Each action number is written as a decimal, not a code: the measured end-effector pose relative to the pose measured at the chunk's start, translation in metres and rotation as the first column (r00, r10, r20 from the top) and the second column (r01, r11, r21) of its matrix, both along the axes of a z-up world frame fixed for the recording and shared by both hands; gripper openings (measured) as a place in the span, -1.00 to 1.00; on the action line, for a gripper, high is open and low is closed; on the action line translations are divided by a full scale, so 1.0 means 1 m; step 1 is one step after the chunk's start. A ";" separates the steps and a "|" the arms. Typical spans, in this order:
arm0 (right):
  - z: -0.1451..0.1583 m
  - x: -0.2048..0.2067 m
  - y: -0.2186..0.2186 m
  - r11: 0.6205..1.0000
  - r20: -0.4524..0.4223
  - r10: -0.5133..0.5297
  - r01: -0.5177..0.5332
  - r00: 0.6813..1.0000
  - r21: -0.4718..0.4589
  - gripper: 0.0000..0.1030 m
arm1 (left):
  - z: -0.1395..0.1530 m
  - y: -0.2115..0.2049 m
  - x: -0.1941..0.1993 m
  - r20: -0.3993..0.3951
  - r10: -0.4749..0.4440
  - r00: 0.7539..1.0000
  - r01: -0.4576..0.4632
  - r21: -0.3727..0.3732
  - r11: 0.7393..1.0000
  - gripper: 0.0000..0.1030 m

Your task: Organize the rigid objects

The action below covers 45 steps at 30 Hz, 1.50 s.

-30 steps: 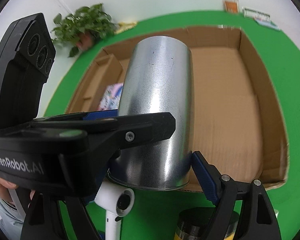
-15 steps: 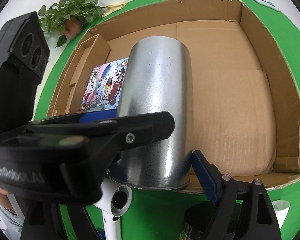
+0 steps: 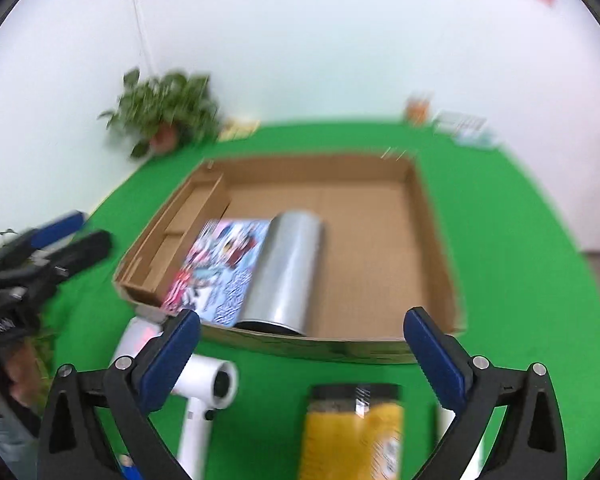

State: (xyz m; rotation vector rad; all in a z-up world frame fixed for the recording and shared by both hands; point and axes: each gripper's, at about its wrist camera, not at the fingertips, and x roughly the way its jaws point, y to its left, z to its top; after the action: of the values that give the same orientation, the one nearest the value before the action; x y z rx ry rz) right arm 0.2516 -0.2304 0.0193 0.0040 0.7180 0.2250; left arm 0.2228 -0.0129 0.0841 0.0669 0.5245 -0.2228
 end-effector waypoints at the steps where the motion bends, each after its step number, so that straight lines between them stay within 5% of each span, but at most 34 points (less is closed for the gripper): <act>1: -0.002 -0.014 0.002 1.000 0.006 -0.001 0.001 1.000 -0.007 0.98 | 0.002 -0.001 -0.007 0.004 0.000 1.000 0.000 -0.008 1.000 0.68; 4: -0.006 -0.043 0.007 1.000 0.020 0.002 -0.002 1.000 -0.020 0.98 | -0.004 -0.008 -0.025 -0.065 -0.011 0.998 0.007 -0.068 0.998 0.65; 5: -0.009 -0.054 0.007 1.000 0.024 -0.006 0.007 1.000 -0.028 0.98 | -0.009 -0.010 -0.032 -0.085 -0.027 0.996 0.019 -0.096 0.995 0.41; 6: -0.012 -0.062 0.008 1.000 0.022 -0.013 0.013 1.000 -0.028 0.98 | -0.013 -0.013 -0.037 -0.106 -0.045 0.993 0.033 -0.111 0.993 -0.24; 8: -0.018 -0.076 0.004 1.000 0.005 -0.026 0.026 1.000 -0.008 0.98 | -0.028 -0.022 -0.044 -0.187 -0.100 0.977 0.072 -0.152 0.986 -0.89; 10: -0.022 -0.087 -0.001 0.999 -0.002 -0.037 0.037 0.999 0.000 0.98 | -0.036 -0.027 -0.045 -0.211 -0.164 0.964 0.110 -0.247 0.963 -0.89; 11: -0.025 -0.091 -0.004 0.999 -0.005 -0.039 0.039 0.999 -0.012 0.98 | -0.040 -0.031 -0.048 -0.216 -0.181 0.959 0.120 -0.270 0.955 -0.77; 13: -0.028 -0.099 -0.014 0.999 -0.001 -0.039 0.039 0.999 -0.032 0.98 | -0.045 -0.039 -0.049 -0.251 -0.179 0.951 0.114 -0.252 0.961 0.06; 14: -0.029 -0.101 -0.017 0.999 -0.002 -0.040 0.040 0.999 -0.034 0.98 | -0.047 -0.041 -0.050 -0.263 -0.173 0.949 0.103 -0.258 0.961 0.77; 15: -0.029 -0.103 -0.021 0.999 -0.006 -0.037 0.037 0.999 -0.029 0.98 | -0.049 -0.040 -0.049 -0.268 -0.177 0.947 0.097 -0.287 0.953 0.88; 22: -0.055 -0.082 -0.063 0.993 -0.134 -0.011 0.026 0.991 0.113 0.96 | -0.083 -0.061 -0.026 -0.438 -0.296 0.849 0.098 -0.421 0.902 0.88; 24: -0.075 -0.066 -0.073 0.978 -0.249 0.056 -0.003 0.967 0.208 0.87 | -0.095 -0.066 -0.019 -0.483 -0.323 0.814 0.088 -0.446 0.890 0.88; 27: -0.092 -0.054 -0.082 0.972 -0.289 0.043 0.028 0.956 0.234 0.73 | -0.108 -0.068 -0.011 -0.517 -0.354 0.779 0.075 -0.484 0.872 0.87; 31: -0.112 -0.033 -0.084 0.968 -0.354 0.067 0.025 0.933 0.249 0.34 | -0.109 -0.069 -0.011 -0.520 -0.351 0.779 0.079 -0.474 0.877 0.88; 36: -0.110 -0.035 -0.072 0.982 -0.323 0.087 -0.026 0.942 0.187 0.31 | -0.111 -0.067 -0.008 -0.529 -0.336 0.779 0.064 -0.466 0.882 0.88; 39: -0.097 -0.049 -0.061 0.997 -0.261 0.076 -0.064 0.962 0.053 0.18 | -0.112 -0.067 -0.006 -0.531 -0.342 0.775 0.058 -0.479 0.876 0.87; 41: -0.086 -0.061 -0.048 0.993 -0.199 0.061 -0.080 0.978 -0.089 -0.10 | -0.113 -0.064 -0.004 -0.529 -0.352 0.772 0.055 -0.497 0.866 0.88; 43: -0.082 -0.071 -0.031 0.975 -0.181 0.101 -0.133 0.978 -0.177 -0.03 | -0.115 -0.064 -0.002 -0.536 -0.357 0.765 0.051 -0.501 0.864 0.88; 45: -0.079 -0.082 -0.019 0.967 -0.184 0.209 -0.231 0.960 -0.111 0.22 | -0.118 -0.064 0.001 -0.542 -0.360 0.759 0.046 -0.507 0.861 0.88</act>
State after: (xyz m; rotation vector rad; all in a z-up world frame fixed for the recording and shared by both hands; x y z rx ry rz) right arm 0.1693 -0.2493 -0.0596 -0.1851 0.9047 0.3943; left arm 0.2240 -0.0767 -0.0338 -0.4458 1.1224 -0.6042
